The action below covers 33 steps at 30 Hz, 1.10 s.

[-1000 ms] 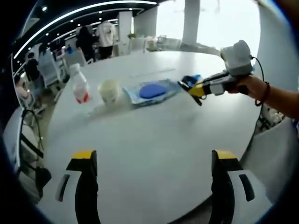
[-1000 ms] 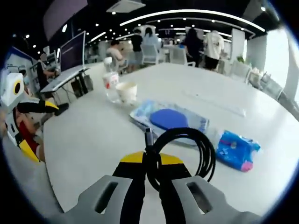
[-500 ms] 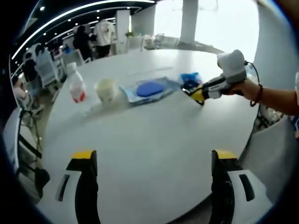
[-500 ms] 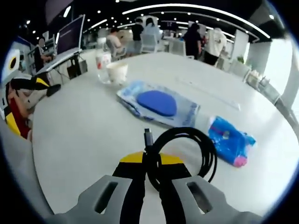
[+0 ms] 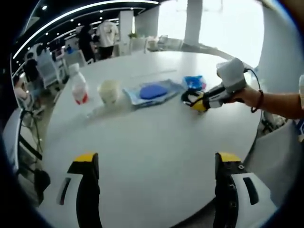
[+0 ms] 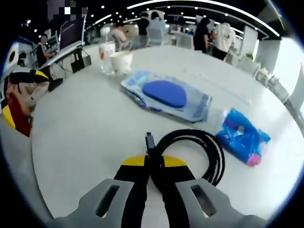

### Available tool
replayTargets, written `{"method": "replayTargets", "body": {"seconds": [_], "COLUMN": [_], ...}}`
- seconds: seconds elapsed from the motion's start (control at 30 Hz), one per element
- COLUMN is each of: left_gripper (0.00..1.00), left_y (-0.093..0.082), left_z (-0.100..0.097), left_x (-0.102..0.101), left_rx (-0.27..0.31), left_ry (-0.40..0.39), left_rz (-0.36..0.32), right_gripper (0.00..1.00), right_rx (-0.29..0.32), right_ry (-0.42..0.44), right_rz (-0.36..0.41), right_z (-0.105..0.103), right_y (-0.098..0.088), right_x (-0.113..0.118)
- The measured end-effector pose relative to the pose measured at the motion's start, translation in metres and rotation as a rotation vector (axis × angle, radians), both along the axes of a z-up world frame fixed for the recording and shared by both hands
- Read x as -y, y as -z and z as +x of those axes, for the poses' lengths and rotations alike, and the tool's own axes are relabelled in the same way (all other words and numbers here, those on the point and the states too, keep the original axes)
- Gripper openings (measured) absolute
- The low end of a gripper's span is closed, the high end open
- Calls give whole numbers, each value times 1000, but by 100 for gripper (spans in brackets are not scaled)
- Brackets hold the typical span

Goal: Arrange the tabletop items into an orderly group along one side of the table until the central work area is clear of visible clutter.

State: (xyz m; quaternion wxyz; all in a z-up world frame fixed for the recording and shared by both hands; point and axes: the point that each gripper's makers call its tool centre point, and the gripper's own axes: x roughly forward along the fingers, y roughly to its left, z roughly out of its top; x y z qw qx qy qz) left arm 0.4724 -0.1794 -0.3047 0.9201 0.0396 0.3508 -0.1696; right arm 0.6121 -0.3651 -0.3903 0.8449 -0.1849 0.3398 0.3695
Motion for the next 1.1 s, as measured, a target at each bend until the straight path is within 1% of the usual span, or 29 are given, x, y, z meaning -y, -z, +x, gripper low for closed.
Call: {"method": "replayTargets", "body": {"seconds": [0.07,0.2,0.33,0.37,0.43,0.53,0.6,0.63,0.73,0.77,0.83,0.87,0.9,0.97,1.03,1.1], "left_gripper": [99,99,99,99,99,99,99,99,99,99,99,99,99,99,99,100], "left_y": [-1,0,-1,-2,-2,-4,-4,-4,-5,-6,-7,-8,-9,-9,-10,-11], "left_z": [0,1,0,0,0,0,0,1,1,1,2,2,2,3,4,5], "left_x": [0,-3,0,2,3,2,1,1,1,0,-1,-1,-1,-1,0,0], "left_rx": [3,4,-2,0,3,9,10,13,19,21,28,35,41,44,49,54], "left_ry": [-7,-10,-5,-1,0,-5,-8,-10,-11,-11,-11,-12,-12,-9,-8,-5], "left_rz": [-6,20,-5,-12,-16,-14,-17,-17,-17,-15,-3,5,10,8,3,9], "right_gripper": [10,10,12,12,14,22,29,32,39,43,53,60,64,68,69,72], "right_rx": [-3,-16,-48,-63,-56,-26,-19,-10,21,31,62,69,68,68,64,63], "right_ry": [3,9,22,43,48,63,87,98,110,125,119,124,128,129,118,117], "right_rz": [4,10,42,55,55,69,103,128,166,182,206,220,235,253,257,263], "right_z": [1,2,3,3,3,7,9,11,13,13,14,14,13,11,6,2], "right_y": [1,3,4,3,2,-4,-11,-17,-31,-37,-47,-52,-57,-65,-72,-79], "right_x": [0,0,2,3,3,4,4,4,5,7,6,6,7,8,8,9]}}
